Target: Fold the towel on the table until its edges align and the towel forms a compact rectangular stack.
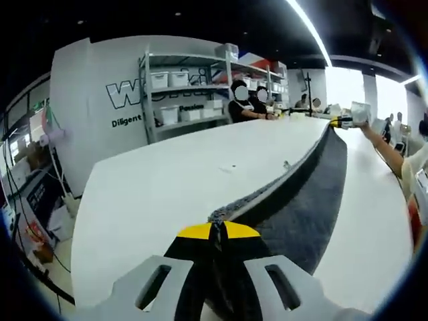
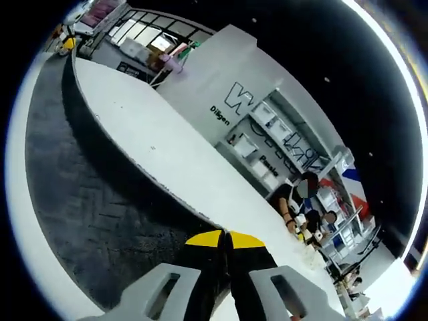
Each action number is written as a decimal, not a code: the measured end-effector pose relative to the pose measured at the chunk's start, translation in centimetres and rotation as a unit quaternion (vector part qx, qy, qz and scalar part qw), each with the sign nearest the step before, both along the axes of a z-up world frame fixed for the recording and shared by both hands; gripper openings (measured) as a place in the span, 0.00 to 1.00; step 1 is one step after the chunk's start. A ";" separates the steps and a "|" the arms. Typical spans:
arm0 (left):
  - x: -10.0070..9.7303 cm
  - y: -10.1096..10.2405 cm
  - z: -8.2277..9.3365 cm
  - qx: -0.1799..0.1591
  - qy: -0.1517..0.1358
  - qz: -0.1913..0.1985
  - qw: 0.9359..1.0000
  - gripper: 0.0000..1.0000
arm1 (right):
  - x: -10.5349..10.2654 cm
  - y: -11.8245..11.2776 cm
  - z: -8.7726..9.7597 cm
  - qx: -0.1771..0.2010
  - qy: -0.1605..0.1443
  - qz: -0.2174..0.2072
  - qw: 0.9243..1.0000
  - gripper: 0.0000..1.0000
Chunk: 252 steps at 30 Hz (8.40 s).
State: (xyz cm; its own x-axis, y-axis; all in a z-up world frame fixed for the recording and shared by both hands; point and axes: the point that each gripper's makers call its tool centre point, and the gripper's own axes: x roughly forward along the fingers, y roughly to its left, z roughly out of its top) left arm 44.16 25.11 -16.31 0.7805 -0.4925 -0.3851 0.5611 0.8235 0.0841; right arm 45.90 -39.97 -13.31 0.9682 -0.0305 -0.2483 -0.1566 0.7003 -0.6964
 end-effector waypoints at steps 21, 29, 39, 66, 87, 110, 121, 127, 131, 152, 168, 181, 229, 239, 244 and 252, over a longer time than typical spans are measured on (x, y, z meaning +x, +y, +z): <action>-0.2 1.3 -2.7 -0.006 0.009 0.043 0.999 0.44 | -0.6 -1.5 -4.7 -0.013 0.048 -0.032 0.998 0.26; -0.7 3.1 -3.7 0.005 0.022 0.109 0.994 0.94 | -1.2 -2.4 -4.2 0.005 0.032 -0.055 0.998 0.51; -3.4 2.0 -3.6 -0.025 0.031 0.086 0.995 0.99 | -2.6 -5.5 -2.9 0.075 -0.009 -0.130 0.989 0.96; -5.5 2.2 -2.0 -0.044 -0.001 0.066 0.997 0.99 | -5.0 -5.3 -8.5 0.262 0.074 -0.095 0.957 0.34; -5.8 2.0 -1.6 -0.047 -0.004 0.053 0.997 0.99 | -5.2 -3.9 -10.7 0.410 0.118 -0.072 0.902 0.11; -6.1 1.4 -1.3 -0.049 -0.008 0.042 0.998 0.98 | -5.3 -7.1 -10.3 0.239 0.100 -0.092 0.962 0.01; -6.0 1.7 -1.4 -0.045 -0.003 0.044 0.998 0.98 | -5.5 -10.1 -10.0 0.093 0.102 -0.138 0.981 0.01; -6.1 1.7 -1.3 -0.046 -0.005 0.045 0.998 0.98 | -5.6 -10.5 -9.7 -0.031 0.117 -0.153 0.981 0.01; -6.1 1.8 -1.3 -0.043 -0.006 0.046 0.998 0.97 | -5.6 -10.1 -8.8 -0.097 0.115 -0.157 0.976 0.01; -6.1 1.9 -2.1 -0.028 0.008 0.048 0.998 0.96 | -5.1 -3.3 -6.3 -0.087 0.085 -0.096 0.988 0.00; -6.3 1.7 -2.3 -0.025 0.014 0.043 0.999 0.94 | -4.9 4.7 -6.9 0.042 0.098 0.018 0.994 0.00; -6.2 1.7 -2.4 -0.021 0.016 0.041 0.999 0.93 | -5.4 8.1 -8.5 0.104 0.135 0.071 0.983 0.01; -6.2 1.8 -3.2 -0.002 0.024 0.042 0.999 0.91 | -6.5 6.6 -7.9 0.227 0.143 0.028 0.963 0.13; -6.2 1.9 -3.3 0.000 0.025 0.043 0.999 0.91 | -6.6 5.4 -8.3 0.225 0.146 0.003 0.963 0.00; -6.2 1.9 -3.2 0.000 0.024 0.044 0.999 0.91 | -6.7 6.8 -5.7 0.257 0.105 0.044 0.960 0.00; -6.2 2.1 -3.0 0.000 0.017 0.049 0.999 0.89 | -7.9 8.3 -6.7 0.246 0.152 0.082 0.954 0.00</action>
